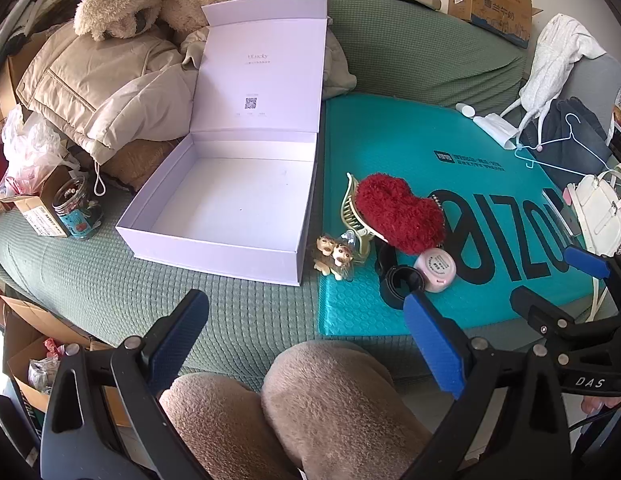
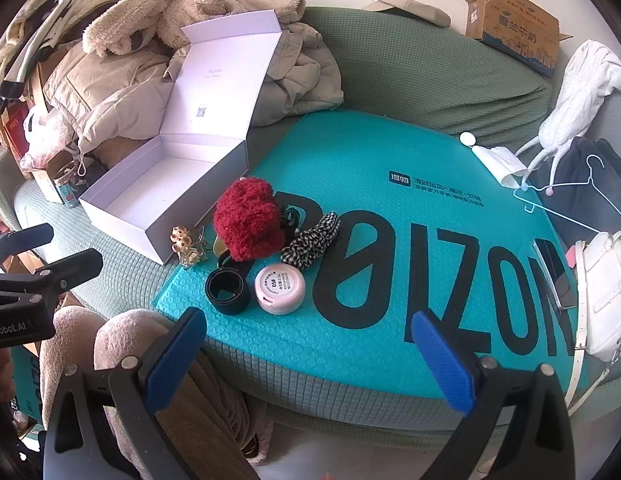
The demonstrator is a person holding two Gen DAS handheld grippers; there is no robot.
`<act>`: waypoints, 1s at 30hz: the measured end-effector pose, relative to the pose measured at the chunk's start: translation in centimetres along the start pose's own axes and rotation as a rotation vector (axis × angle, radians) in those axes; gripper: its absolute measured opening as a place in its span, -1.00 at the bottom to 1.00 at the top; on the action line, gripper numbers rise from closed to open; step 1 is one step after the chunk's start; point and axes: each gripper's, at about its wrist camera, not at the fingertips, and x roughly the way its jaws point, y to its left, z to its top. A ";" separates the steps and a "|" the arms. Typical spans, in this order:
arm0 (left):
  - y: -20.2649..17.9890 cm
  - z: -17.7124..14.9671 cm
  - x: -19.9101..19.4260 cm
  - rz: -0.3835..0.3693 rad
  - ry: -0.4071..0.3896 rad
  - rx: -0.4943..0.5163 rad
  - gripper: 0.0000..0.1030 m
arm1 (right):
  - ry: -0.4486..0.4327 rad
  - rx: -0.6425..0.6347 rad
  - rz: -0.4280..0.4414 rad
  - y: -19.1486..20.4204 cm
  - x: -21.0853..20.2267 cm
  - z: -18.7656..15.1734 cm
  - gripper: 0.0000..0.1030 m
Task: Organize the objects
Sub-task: 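Move both tools toward the items on the teal mat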
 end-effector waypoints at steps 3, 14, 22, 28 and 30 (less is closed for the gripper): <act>0.0 0.0 0.0 -0.004 0.002 0.001 0.91 | -0.006 0.002 0.014 0.0 -0.1 -0.1 0.99; -0.2 -0.3 0.1 -0.001 0.014 0.000 0.90 | -0.007 -0.013 0.030 0.2 -0.1 -0.3 0.99; -0.4 -0.4 0.2 -0.004 0.019 0.002 0.90 | -0.007 -0.011 0.044 0.2 0.0 -0.5 0.99; -0.6 -0.6 0.5 -0.008 0.027 0.004 0.90 | -0.005 -0.015 0.045 0.2 0.2 -0.6 0.99; -0.7 -0.5 0.7 -0.009 0.031 0.005 0.90 | -0.003 -0.012 0.048 0.1 0.3 -0.7 0.99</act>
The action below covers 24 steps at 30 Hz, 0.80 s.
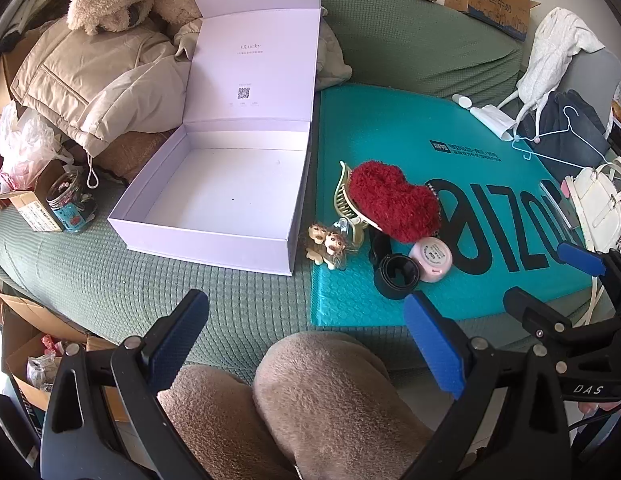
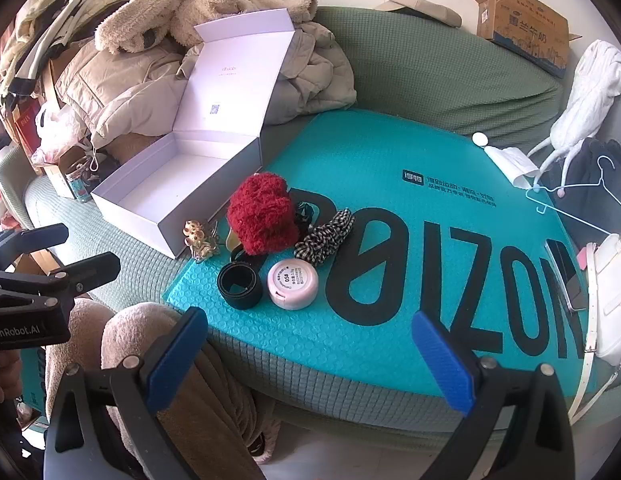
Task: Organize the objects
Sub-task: 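Move both tools toward the items on the teal mat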
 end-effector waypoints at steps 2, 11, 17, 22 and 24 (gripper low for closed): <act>0.0 0.0 0.2 -0.005 0.003 0.001 0.90 | 0.002 0.001 0.001 -0.1 0.1 0.0 0.99; -0.5 -0.1 1.8 -0.014 0.038 0.005 0.90 | 0.026 0.007 0.020 -0.4 1.1 -0.2 0.94; -1.0 -0.1 3.3 -0.032 0.066 0.009 0.90 | 0.048 0.010 0.037 -0.6 2.3 -0.4 0.90; -1.6 -0.2 4.8 -0.048 0.093 0.012 0.90 | 0.070 0.015 0.051 -0.9 3.4 -0.5 0.84; -1.8 -0.2 5.3 -0.052 0.105 0.014 0.89 | 0.079 0.017 0.051 -1.1 3.9 -0.5 0.83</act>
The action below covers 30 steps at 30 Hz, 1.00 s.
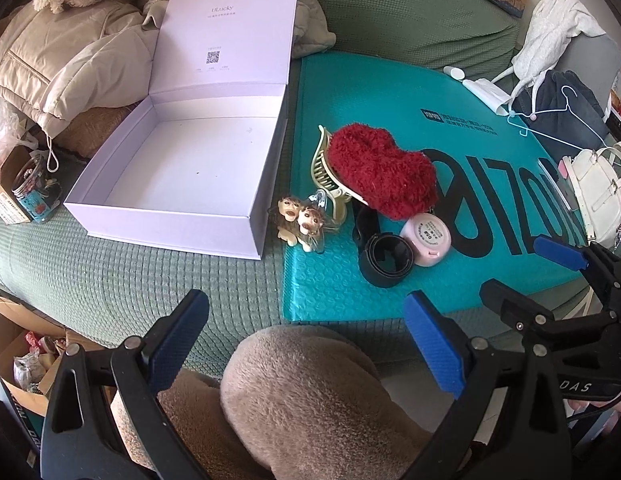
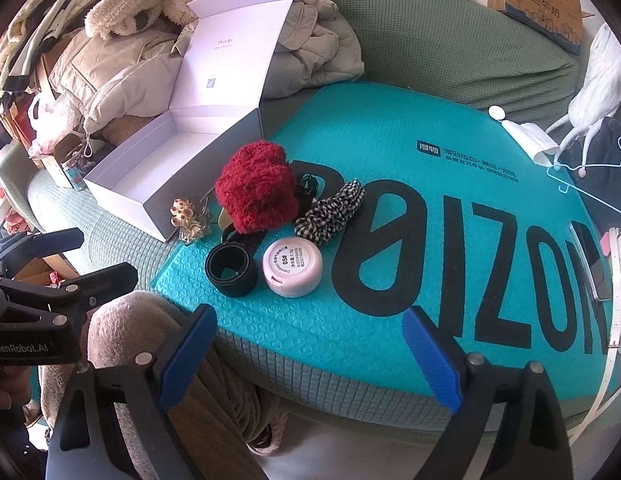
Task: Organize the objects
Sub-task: 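Move both tools toward the items on the teal mat, then grasp the pink compact with the right tool while the left tool grasps the black hair tie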
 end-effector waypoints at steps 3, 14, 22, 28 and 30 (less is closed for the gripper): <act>-0.4 0.1 1.0 -0.012 0.017 0.002 0.83 | 0.008 0.001 0.006 -0.3 0.7 0.0 0.83; -1.5 0.3 3.9 -0.077 0.056 0.007 0.74 | 0.040 -0.005 0.015 -0.9 3.1 -0.1 0.73; -1.1 0.5 5.3 -0.102 0.085 -0.007 0.60 | 0.023 -0.043 0.038 -0.6 4.6 0.3 0.63; -1.3 0.6 6.0 -0.113 0.091 0.007 0.58 | 0.036 -0.078 0.036 0.0 6.3 0.8 0.24; -1.3 0.6 6.2 -0.127 0.093 0.006 0.58 | 0.034 -0.090 0.042 0.1 6.8 0.9 0.24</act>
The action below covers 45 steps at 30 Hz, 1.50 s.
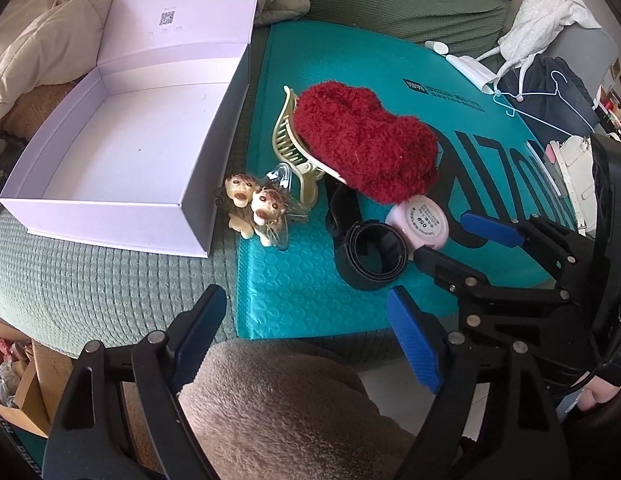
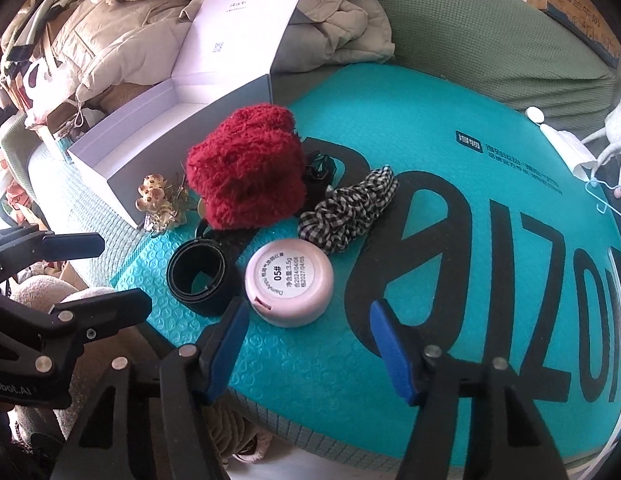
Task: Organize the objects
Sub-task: 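Grasp the pink compact with the right tool while the left tool grasps the black hair tie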
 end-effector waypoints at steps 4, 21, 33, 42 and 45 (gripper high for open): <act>0.1 0.1 0.3 -0.027 0.000 -0.003 0.58 | -0.011 -0.011 0.012 0.1 0.5 0.2 0.24; -2.7 0.9 3.0 -0.078 0.022 0.047 0.45 | -0.005 -0.025 0.042 -0.8 0.8 -0.3 -0.02; -4.1 1.4 4.4 -0.068 0.010 0.061 0.30 | 0.002 -0.003 0.024 -2.4 -0.1 -1.3 -0.02; -4.7 1.3 4.6 -0.037 -0.025 0.086 -0.14 | -0.003 0.007 0.024 -2.8 -0.2 -1.6 -0.02; -4.7 1.2 4.5 -0.045 -0.027 0.088 -0.17 | -0.006 0.014 0.028 -2.9 -0.1 -1.6 -0.02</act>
